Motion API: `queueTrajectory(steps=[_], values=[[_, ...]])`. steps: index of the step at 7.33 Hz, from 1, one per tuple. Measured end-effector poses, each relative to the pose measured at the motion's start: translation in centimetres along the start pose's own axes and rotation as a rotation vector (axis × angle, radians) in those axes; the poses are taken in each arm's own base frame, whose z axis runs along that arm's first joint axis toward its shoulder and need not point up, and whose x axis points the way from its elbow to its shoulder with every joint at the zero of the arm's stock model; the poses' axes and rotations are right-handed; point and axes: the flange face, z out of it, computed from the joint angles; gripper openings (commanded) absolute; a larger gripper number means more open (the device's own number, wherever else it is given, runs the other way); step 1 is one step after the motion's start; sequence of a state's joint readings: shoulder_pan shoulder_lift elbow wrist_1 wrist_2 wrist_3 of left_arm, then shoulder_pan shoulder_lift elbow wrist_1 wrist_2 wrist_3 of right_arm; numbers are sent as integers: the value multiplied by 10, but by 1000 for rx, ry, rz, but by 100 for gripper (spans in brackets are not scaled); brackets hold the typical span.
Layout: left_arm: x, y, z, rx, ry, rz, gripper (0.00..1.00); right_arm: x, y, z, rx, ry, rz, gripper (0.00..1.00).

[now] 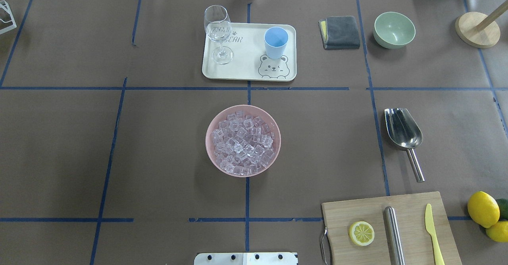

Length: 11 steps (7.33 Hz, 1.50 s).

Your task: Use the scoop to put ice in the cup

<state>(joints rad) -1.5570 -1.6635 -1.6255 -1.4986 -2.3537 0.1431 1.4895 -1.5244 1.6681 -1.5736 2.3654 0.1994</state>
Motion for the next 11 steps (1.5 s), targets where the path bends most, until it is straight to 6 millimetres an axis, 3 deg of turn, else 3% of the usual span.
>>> queueTrajectory(steps=[11], values=[[0,2,0,9,-1,14,100,1,1,1,-1,1,0,100]])
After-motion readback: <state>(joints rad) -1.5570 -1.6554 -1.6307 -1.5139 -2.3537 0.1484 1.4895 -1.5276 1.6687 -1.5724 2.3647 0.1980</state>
